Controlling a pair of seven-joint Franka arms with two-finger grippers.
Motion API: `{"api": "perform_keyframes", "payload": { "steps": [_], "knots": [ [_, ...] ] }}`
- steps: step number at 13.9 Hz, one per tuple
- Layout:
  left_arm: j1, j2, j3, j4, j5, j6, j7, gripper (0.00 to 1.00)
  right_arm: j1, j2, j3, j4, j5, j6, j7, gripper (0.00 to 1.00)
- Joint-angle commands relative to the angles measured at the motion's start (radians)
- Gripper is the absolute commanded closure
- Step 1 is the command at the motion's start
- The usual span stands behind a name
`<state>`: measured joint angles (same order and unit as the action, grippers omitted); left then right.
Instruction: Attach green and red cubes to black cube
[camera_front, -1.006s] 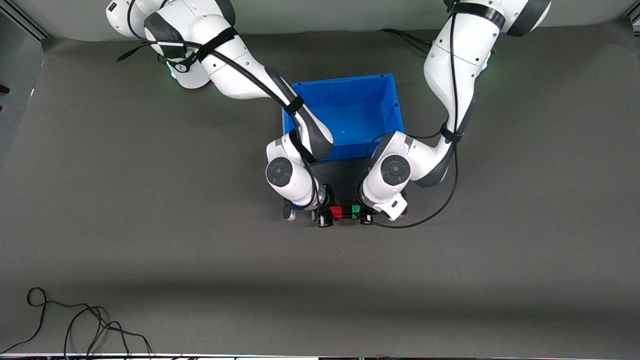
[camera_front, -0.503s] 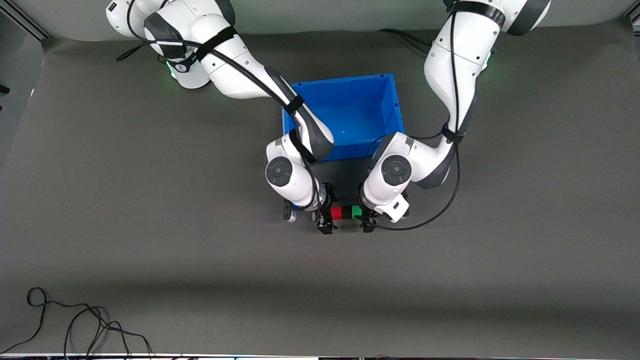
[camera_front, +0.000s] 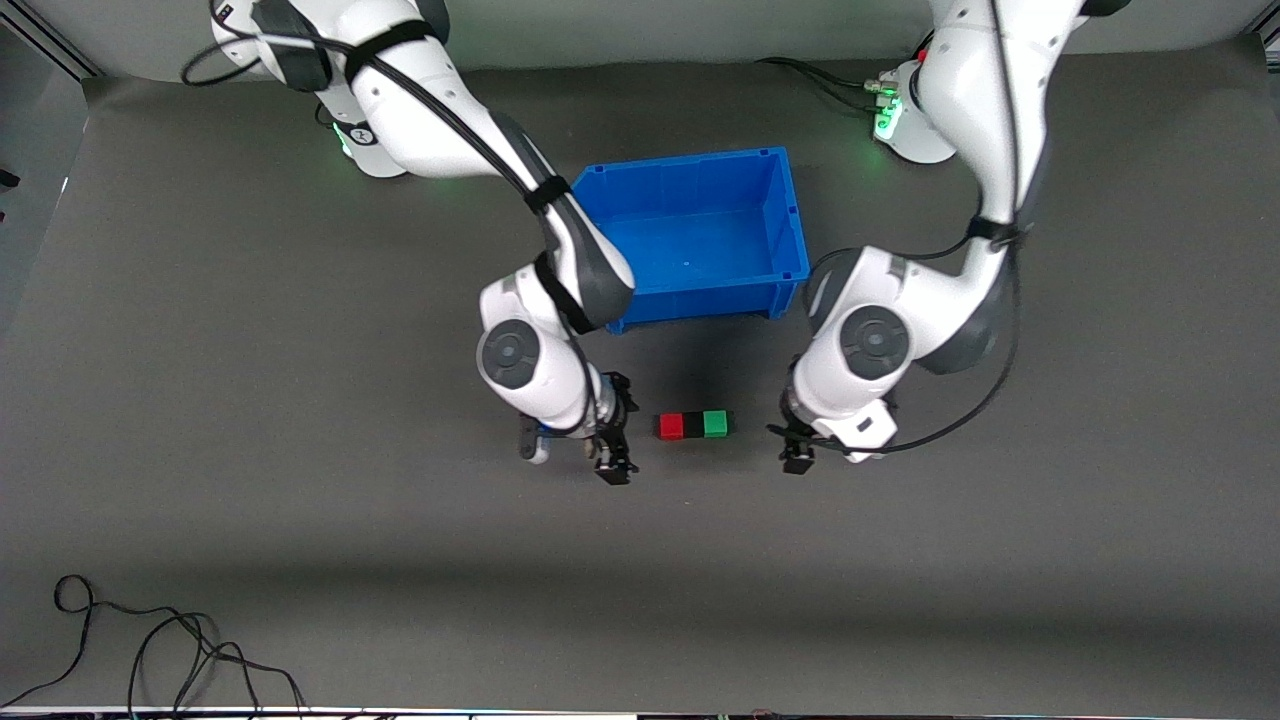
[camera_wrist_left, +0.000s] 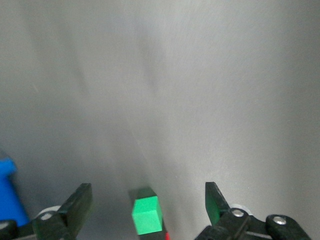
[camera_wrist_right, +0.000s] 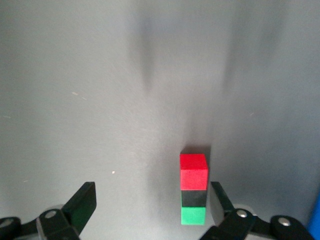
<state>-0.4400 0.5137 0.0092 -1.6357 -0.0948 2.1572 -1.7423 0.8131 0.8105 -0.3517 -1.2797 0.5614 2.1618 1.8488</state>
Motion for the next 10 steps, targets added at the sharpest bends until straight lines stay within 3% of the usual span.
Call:
{"api": "perform_keyframes", "payload": {
  "steps": [1,4,7,10],
  "knots": [
    [0.073,-0.087,0.0,-0.024,0.044,-0.107,0.157,0.0,0.0,-0.098,-0.073,-0.023,-0.015,-0.155,-0.121,0.0],
    [0.13,-0.152,0.0,-0.02,0.162,-0.183,0.284,0.0,0.001,-0.194,-0.185,-0.027,-0.017,-0.34,-0.305,0.0],
    [0.205,-0.231,-0.003,-0.018,0.158,-0.294,0.483,0.0,0.014,-0.266,-0.311,-0.03,-0.038,-0.52,-0.529,0.0],
    [0.296,-0.308,-0.003,0.006,0.107,-0.469,0.859,0.0,0.014,-0.361,-0.325,-0.038,-0.194,-0.598,-0.673,0.0]
  ]
}}
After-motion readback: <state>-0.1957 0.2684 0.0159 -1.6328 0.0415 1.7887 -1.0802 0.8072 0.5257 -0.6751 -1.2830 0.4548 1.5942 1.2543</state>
